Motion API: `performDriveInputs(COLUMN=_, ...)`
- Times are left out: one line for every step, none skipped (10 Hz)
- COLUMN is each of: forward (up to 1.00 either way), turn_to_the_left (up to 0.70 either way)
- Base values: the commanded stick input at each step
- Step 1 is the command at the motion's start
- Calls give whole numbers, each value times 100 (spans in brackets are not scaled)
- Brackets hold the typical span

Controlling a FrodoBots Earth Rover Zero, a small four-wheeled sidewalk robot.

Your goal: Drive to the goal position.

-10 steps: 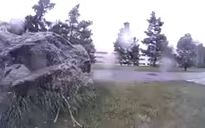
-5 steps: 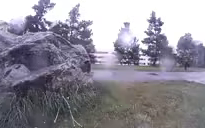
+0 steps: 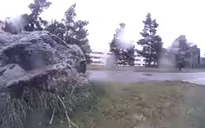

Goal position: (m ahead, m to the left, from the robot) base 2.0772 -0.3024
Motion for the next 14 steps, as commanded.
performDriveInputs(forward=0, turn_to_the_left=-45)
performDriveInputs(forward=0, turn_to_the_left=-45)
performDriveInputs(forward=0, turn_to_the_left=-45)
performDriveInputs(forward=0, turn_to_the_left=-45)
performDriveInputs(forward=0, turn_to_the_left=-45)
performDriveInputs(forward=0, turn_to_the_left=-45)
performDriveInputs(forward=0, turn_to_the_left=-45)
performDriveInputs(forward=0, turn_to_the_left=-45)
performDriveInputs(forward=0, turn_to_the_left=-45)
performDriveInputs(forward=0, turn_to_the_left=-45)
performDriveInputs(forward=0, turn_to_the_left=-45)
performDriveInputs(forward=0, turn_to_the_left=-45)
performDriveInputs(forward=0, turn_to_the_left=-45)
performDriveInputs(forward=0, turn_to_the_left=-45)
